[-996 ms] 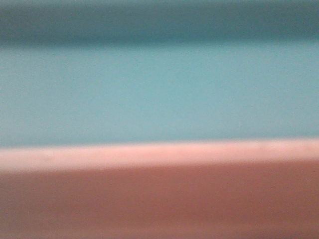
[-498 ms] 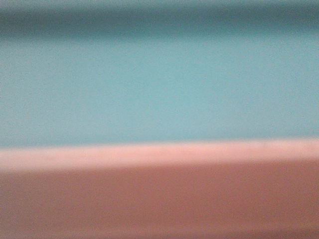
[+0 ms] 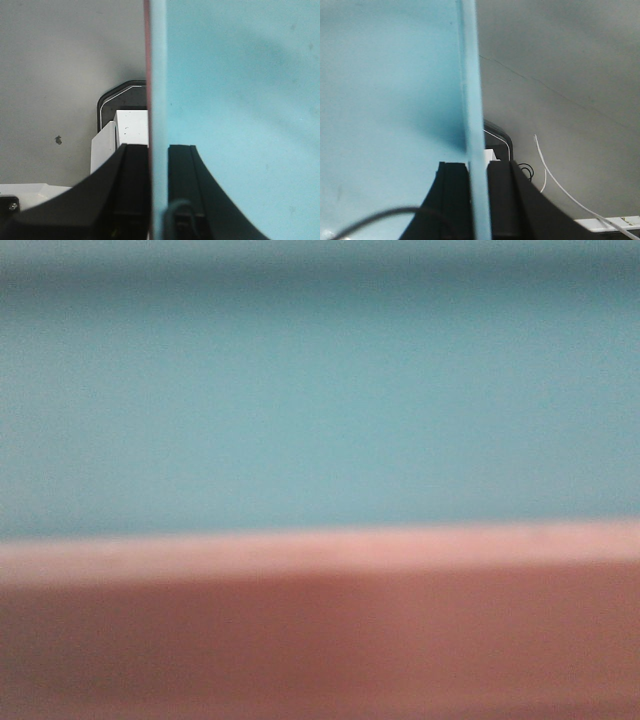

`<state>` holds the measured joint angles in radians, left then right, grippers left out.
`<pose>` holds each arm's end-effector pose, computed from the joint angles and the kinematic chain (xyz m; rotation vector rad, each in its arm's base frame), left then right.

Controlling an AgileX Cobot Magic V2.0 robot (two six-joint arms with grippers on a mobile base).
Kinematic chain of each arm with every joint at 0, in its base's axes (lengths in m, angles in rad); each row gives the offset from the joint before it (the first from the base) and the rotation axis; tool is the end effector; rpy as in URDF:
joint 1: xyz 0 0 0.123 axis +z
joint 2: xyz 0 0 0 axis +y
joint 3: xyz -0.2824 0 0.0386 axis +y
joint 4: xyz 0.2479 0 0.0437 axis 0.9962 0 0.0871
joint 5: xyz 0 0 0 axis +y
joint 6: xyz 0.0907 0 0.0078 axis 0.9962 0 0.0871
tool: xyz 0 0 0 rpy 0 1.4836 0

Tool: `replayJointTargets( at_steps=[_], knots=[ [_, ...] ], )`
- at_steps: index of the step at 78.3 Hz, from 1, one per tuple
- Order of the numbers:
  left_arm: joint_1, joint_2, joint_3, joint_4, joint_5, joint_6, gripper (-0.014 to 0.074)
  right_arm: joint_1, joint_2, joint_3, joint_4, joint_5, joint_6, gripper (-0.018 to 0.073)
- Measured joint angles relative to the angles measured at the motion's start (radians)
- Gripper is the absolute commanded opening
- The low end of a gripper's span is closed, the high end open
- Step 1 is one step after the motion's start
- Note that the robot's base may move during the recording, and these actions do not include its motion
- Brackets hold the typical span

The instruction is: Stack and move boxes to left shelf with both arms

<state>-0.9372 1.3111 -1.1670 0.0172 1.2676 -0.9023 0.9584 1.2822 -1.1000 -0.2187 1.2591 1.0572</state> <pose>0.1424 -0.1913 0.3252 0.0564 2.9657 -0.2767 0.1464 0.1757 0.3159 0.0770 2.8423 0.0974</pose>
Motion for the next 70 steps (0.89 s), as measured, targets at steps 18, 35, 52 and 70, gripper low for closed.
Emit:
replayJointTargets(
  at_steps=[18, 35, 52, 70],
  knots=[
    [0.0, 0.0, 0.0, -0.002, 0.0, 0.0, -0.0003, 0.0, 0.0, 0.0, 0.0, 0.0, 0.0, 0.0057],
    [0.0, 0.0, 0.0, -0.002, 0.0, 0.0, -0.0003, 0.0, 0.0, 0.0, 0.0, 0.0, 0.0, 0.0057],
    [0.0, 0.0, 0.0, -0.002, 0.0, 0.0, -0.0003, 0.0, 0.0, 0.0, 0.0, 0.0, 0.0, 0.0057],
    [0.0, 0.0, 0.0, -0.002, 0.0, 0.0, -0.0003, 0.0, 0.0, 0.0, 0.0, 0.0, 0.0, 0.0057]
  ],
)
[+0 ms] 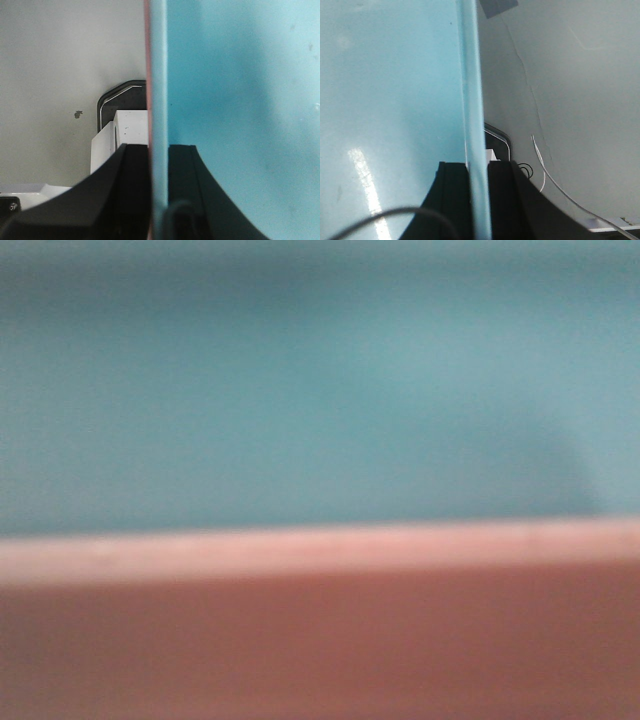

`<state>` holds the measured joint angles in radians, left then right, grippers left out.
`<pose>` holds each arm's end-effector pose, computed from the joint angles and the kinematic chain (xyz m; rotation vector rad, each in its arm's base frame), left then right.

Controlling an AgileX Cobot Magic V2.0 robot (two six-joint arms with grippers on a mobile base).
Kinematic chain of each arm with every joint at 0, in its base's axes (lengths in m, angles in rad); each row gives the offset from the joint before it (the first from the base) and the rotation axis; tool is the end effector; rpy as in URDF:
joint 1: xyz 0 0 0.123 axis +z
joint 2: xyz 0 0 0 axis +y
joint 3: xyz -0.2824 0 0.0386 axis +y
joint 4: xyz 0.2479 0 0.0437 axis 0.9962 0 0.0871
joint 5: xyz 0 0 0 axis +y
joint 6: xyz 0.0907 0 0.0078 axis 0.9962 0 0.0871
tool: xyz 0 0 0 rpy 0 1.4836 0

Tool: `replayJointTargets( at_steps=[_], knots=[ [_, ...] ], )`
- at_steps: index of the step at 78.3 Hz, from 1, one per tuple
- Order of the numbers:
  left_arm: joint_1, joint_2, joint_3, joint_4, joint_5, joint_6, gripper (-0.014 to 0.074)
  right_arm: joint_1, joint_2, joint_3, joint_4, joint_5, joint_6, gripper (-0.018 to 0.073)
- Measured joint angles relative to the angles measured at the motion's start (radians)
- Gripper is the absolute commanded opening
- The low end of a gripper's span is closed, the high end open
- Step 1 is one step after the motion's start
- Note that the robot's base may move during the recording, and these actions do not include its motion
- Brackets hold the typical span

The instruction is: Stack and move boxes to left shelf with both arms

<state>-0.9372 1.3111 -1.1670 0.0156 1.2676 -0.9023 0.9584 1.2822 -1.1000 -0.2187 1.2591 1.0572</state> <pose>0.1423 -0.1914 0.3252 0.0560 2.9668 -0.2783 0.1464 0.1757 0.3159 0.0770 2.8423 0.0974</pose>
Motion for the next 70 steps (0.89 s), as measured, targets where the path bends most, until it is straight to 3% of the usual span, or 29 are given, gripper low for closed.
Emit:
replayJointTargets(
  at_steps=[70],
  knots=[
    [0.0, 0.0, 0.0, 0.0, 0.0, 0.0, -0.0003, 0.0, 0.0, 0.0, 0.0, 0.0, 0.0, 0.0057]
  ],
)
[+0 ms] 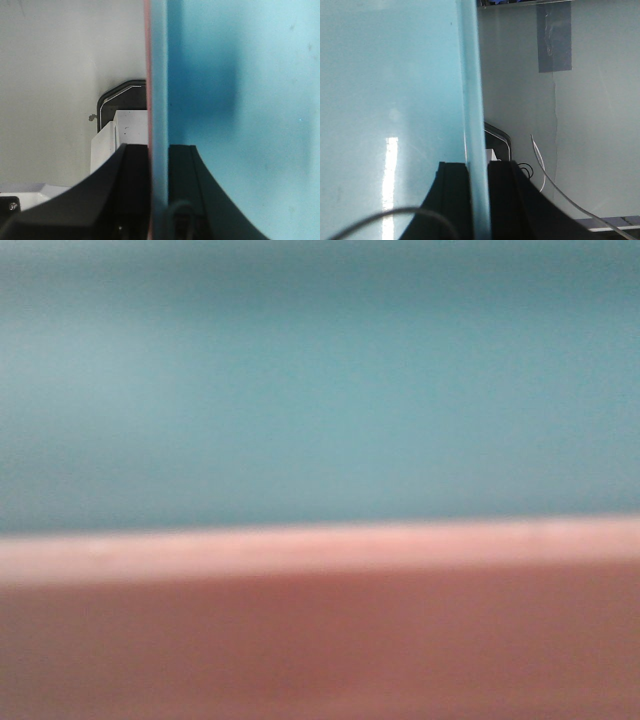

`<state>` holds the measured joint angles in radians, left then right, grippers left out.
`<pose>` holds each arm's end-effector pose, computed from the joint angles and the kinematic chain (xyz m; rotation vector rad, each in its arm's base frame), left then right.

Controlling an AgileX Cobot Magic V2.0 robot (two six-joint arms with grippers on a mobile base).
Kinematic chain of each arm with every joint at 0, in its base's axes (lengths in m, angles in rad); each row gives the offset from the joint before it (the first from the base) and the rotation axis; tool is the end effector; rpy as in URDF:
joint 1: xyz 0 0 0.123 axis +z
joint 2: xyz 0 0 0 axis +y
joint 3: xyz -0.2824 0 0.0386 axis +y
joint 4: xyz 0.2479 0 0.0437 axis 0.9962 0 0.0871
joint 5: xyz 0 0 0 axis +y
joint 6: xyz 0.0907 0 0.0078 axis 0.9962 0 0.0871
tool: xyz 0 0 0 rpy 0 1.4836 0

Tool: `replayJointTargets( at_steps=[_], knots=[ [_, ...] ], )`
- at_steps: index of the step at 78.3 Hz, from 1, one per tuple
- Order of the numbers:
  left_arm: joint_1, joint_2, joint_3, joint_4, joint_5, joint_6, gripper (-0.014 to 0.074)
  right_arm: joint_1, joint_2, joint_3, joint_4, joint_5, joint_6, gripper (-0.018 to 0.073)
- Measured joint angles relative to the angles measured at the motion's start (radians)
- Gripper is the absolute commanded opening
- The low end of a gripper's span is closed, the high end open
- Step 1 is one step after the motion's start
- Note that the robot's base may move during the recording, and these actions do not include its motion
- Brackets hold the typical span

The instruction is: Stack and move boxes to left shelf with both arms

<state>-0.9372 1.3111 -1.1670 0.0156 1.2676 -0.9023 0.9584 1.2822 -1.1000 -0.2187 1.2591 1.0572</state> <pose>0.1423 -0.1914 0.3252 0.0560 2.9668 -0.2783 0.1464 0.1757 0.3159 0.0770 2.8423 0.0974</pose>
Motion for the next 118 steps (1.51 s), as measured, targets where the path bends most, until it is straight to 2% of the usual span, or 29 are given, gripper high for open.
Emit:
replayJointTargets(
  at_steps=[111, 118],
  knots=[
    [0.0, 0.0, 0.0, 0.0, 0.0, 0.0, -0.0003, 0.0, 0.0, 0.0, -0.006, 0.0, 0.0, 0.0057],
    [0.0, 0.0, 0.0, 0.023, 0.0, 0.0, -0.0003, 0.0, 0.0, 0.0, -0.006, 0.0, 0.0, 0.0057]
  ],
)
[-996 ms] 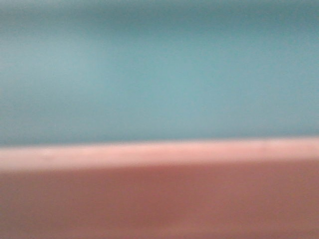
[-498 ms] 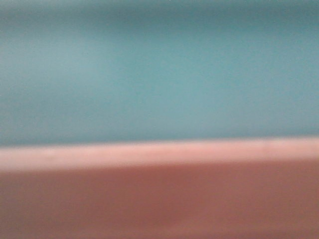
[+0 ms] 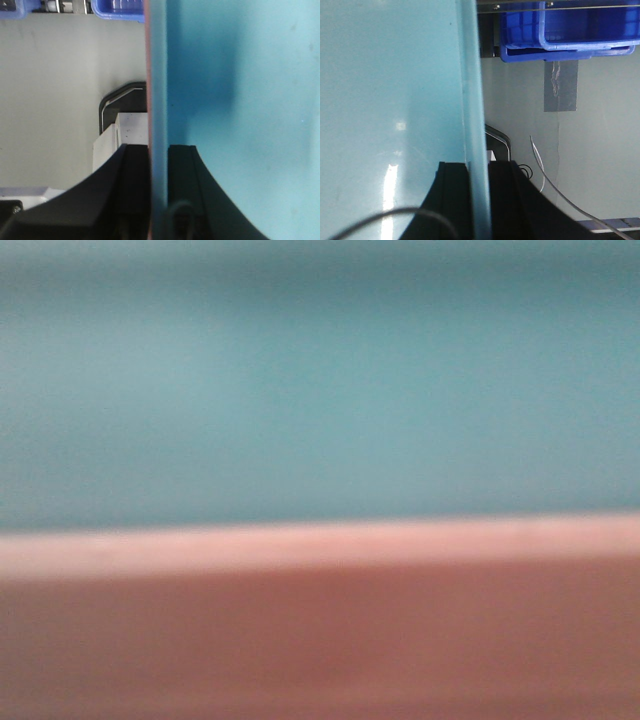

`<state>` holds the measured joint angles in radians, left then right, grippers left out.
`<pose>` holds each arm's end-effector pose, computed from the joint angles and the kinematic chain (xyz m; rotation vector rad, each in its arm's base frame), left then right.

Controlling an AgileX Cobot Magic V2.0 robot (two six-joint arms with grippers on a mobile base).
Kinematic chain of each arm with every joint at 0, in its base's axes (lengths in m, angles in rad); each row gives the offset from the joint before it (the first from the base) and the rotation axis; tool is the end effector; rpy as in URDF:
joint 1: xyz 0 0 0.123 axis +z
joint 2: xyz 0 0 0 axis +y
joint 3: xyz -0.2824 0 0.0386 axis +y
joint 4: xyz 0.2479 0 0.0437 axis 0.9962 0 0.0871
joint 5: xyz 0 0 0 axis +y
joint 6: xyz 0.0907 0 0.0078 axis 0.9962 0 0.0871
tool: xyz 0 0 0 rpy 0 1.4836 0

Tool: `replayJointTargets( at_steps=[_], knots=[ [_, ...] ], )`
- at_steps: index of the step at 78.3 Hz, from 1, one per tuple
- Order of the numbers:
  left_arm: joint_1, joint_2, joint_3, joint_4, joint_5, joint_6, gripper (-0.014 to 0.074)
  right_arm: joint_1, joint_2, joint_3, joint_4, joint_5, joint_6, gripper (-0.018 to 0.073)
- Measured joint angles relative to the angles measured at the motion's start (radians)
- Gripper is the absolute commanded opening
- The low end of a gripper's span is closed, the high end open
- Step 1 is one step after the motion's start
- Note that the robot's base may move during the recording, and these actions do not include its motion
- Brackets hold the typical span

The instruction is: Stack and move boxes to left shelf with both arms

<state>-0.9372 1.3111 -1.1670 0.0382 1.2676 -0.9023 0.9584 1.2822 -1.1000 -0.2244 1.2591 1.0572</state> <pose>0.1439 -0.1902 0.3252 0.0617 2.9508 -0.2567 0.1468 0.1755 0.3160 0.0753 2.8378 0.0929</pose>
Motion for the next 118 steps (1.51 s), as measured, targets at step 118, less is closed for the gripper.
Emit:
replayJointTargets(
  at_steps=[118],
  knots=[
    [0.384, 0.594, -0.419, 0.254, -0.554, 0.266, -0.0003, -0.522, 0.563, -0.406, -0.047, -0.541, -0.54, 0.0057]
  ],
)
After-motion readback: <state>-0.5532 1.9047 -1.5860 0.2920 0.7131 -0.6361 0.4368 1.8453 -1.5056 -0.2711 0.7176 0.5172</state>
